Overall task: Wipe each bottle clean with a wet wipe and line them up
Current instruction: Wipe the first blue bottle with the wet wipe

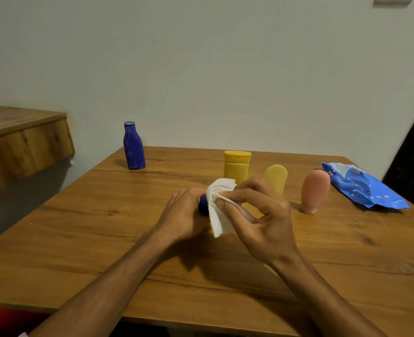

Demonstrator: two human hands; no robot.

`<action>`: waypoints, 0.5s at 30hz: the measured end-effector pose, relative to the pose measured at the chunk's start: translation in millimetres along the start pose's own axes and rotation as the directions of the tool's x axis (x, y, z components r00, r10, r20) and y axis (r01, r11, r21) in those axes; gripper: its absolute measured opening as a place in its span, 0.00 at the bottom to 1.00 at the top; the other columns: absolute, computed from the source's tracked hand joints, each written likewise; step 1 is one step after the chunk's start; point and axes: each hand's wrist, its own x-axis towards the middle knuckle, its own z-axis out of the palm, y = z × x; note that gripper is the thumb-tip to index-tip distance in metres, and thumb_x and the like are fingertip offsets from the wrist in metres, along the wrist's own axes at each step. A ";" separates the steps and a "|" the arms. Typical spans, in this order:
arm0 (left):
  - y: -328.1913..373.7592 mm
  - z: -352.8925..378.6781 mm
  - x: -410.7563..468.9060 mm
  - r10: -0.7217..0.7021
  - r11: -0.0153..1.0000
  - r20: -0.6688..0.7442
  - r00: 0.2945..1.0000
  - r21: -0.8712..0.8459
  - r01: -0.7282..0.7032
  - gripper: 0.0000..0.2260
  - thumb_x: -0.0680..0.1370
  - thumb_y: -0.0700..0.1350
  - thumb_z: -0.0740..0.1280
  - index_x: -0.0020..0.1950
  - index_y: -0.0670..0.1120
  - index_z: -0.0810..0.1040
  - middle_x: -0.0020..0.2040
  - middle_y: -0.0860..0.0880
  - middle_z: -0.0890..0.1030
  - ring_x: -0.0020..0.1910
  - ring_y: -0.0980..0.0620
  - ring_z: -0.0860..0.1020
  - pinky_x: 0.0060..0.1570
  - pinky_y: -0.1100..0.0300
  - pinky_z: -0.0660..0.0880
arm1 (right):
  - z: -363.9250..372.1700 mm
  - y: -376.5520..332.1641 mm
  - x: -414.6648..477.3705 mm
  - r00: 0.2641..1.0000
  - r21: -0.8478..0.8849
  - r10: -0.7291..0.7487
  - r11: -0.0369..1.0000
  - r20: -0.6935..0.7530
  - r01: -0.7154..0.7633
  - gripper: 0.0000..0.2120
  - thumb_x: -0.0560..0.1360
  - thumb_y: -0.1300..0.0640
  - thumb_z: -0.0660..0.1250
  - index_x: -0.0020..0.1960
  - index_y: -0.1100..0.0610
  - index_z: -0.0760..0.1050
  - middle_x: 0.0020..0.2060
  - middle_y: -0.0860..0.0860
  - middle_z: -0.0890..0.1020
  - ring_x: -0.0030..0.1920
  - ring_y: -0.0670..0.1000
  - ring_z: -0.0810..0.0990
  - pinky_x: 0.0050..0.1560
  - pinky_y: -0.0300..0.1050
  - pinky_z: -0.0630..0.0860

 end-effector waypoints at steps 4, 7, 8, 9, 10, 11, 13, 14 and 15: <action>2.3 2.3 1.0 -0.006 1.000 0.005 1.000 0.013 0.006 0.16 0.75 0.42 0.73 0.61 0.53 0.79 0.54 0.53 0.83 0.54 0.55 0.80 0.59 0.48 0.77 | -2.4 4.0 2.2 0.995 0.001 0.070 0.998 -0.075 -0.070 0.12 0.73 0.50 0.70 0.49 0.58 0.83 0.43 0.49 0.80 0.45 0.48 0.79 0.40 0.47 0.79; 1.4 2.7 0.9 -0.013 0.999 0.020 1.000 0.035 0.012 0.14 0.75 0.41 0.72 0.60 0.51 0.79 0.54 0.53 0.83 0.55 0.55 0.79 0.61 0.48 0.76 | -1.1 1.9 1.5 0.999 0.003 0.030 1.000 -0.039 -0.030 0.11 0.73 0.51 0.70 0.50 0.57 0.83 0.45 0.47 0.80 0.46 0.48 0.78 0.41 0.45 0.79; 0.8 2.4 0.6 -0.012 0.999 0.018 1.000 0.039 0.011 0.13 0.76 0.41 0.72 0.59 0.51 0.79 0.54 0.52 0.83 0.55 0.55 0.79 0.60 0.48 0.76 | -1.0 1.3 1.0 1.000 -0.006 0.013 1.000 -0.016 -0.013 0.11 0.73 0.51 0.70 0.49 0.57 0.83 0.45 0.47 0.79 0.46 0.47 0.78 0.41 0.45 0.78; 0.7 2.0 0.6 -0.010 0.999 0.016 1.000 0.040 0.009 0.12 0.76 0.41 0.72 0.59 0.51 0.80 0.53 0.52 0.83 0.54 0.55 0.80 0.59 0.48 0.77 | -1.5 1.1 0.6 1.000 -0.024 0.009 1.000 -0.004 -0.009 0.11 0.73 0.50 0.69 0.48 0.57 0.83 0.44 0.47 0.79 0.46 0.47 0.78 0.41 0.46 0.78; 1.1 1.8 0.5 -0.010 0.999 0.013 1.000 0.033 0.009 0.13 0.75 0.41 0.72 0.58 0.52 0.80 0.52 0.53 0.83 0.53 0.55 0.80 0.59 0.48 0.77 | -2.7 1.5 0.8 1.000 -0.042 0.023 0.999 -0.012 -0.024 0.11 0.73 0.50 0.69 0.47 0.58 0.83 0.44 0.48 0.80 0.45 0.48 0.78 0.41 0.47 0.78; 1.4 1.6 0.5 -0.012 1.000 0.005 1.000 0.015 0.012 0.13 0.75 0.41 0.72 0.58 0.52 0.80 0.51 0.53 0.83 0.53 0.55 0.80 0.58 0.48 0.77 | -4.5 2.3 1.3 0.998 -0.050 0.051 0.997 -0.039 -0.053 0.11 0.73 0.51 0.69 0.47 0.58 0.83 0.43 0.48 0.80 0.44 0.48 0.78 0.40 0.47 0.77; 3.0 1.2 0.3 -0.025 1.000 -0.017 1.000 -0.014 0.024 0.14 0.73 0.41 0.74 0.56 0.51 0.80 0.50 0.53 0.83 0.51 0.55 0.80 0.58 0.48 0.77 | -8.9 4.1 3.6 0.985 -0.026 0.119 0.992 -0.122 -0.123 0.07 0.74 0.54 0.70 0.46 0.57 0.82 0.41 0.49 0.80 0.42 0.47 0.78 0.38 0.44 0.76; 4.0 1.0 0.2 -0.024 1.000 -0.027 0.999 -0.014 0.023 0.13 0.73 0.41 0.74 0.55 0.51 0.81 0.50 0.52 0.83 0.51 0.55 0.80 0.58 0.47 0.77 | -11.3 4.7 5.1 0.976 -0.009 0.143 0.989 -0.163 -0.146 0.04 0.74 0.56 0.71 0.46 0.56 0.82 0.40 0.49 0.80 0.41 0.47 0.77 0.37 0.41 0.74; 4.4 1.1 0.1 -0.016 1.000 -0.032 0.999 -0.010 0.016 0.12 0.72 0.41 0.74 0.55 0.50 0.81 0.49 0.52 0.83 0.51 0.54 0.80 0.58 0.47 0.77 | -13.1 4.6 6.7 0.968 0.002 0.157 0.987 -0.194 -0.160 0.02 0.74 0.58 0.71 0.47 0.55 0.81 0.39 0.48 0.79 0.41 0.46 0.77 0.36 0.39 0.73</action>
